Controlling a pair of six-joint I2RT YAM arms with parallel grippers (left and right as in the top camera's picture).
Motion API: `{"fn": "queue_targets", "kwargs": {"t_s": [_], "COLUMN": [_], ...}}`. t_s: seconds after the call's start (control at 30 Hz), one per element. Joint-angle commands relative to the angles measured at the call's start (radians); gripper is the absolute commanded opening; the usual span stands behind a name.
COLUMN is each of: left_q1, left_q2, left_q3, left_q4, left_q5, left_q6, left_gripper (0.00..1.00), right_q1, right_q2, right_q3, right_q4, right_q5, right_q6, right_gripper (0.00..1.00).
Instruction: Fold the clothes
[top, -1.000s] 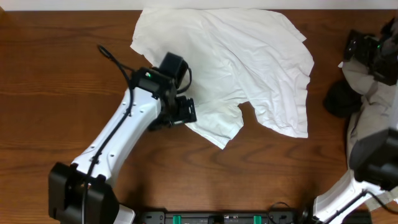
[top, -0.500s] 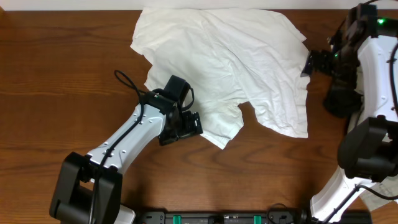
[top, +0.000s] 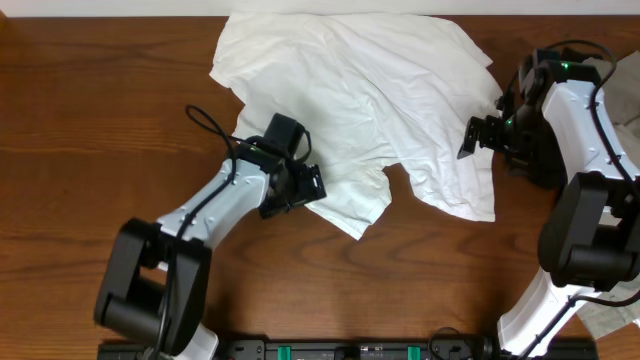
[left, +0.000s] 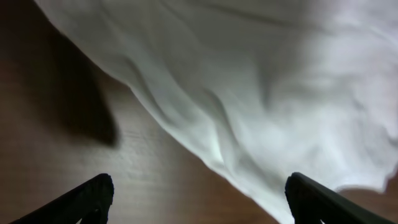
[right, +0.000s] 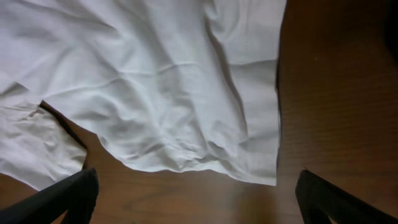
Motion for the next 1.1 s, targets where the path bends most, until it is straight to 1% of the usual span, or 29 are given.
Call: {"fn": "queue_targets", "kwargs": {"t_s": [0.0, 0.17, 0.37, 0.77, 0.97, 1.0, 1.07], "left_q1": [0.045, 0.093, 0.104, 0.113, 0.137, 0.139, 0.147], "left_q2": [0.033, 0.071, 0.095, 0.193, 0.267, 0.276, 0.286], "left_q3": [0.002, 0.002, 0.002, 0.002, 0.002, 0.002, 0.002], "left_q4": [0.017, 0.034, 0.088, 0.216, 0.221, 0.221, 0.213], "left_q5": [-0.024, -0.024, -0.024, -0.024, -0.024, -0.024, -0.024], "left_q6": [-0.002, 0.006, 0.041, 0.036, 0.018, 0.018, 0.019], "left_gripper": [0.90, 0.90, 0.90, 0.90, 0.89, 0.89, 0.81], "right_q1": [0.015, 0.014, 0.014, 0.014, 0.014, 0.014, 0.013], "right_q2": [-0.001, -0.001, -0.001, -0.001, -0.001, -0.001, -0.001], "right_q3": [-0.004, -0.006, -0.006, -0.009, -0.009, -0.009, -0.009], "right_q4": [0.014, 0.057, 0.075, 0.085, 0.113, 0.122, 0.137], "right_q5": [-0.014, -0.015, -0.015, -0.014, 0.010, 0.014, 0.016], "right_q6": [-0.007, -0.006, -0.007, -0.007, -0.006, -0.007, -0.006], "right_gripper": [0.99, 0.99, 0.99, 0.99, 0.99, 0.99, 0.99]}}
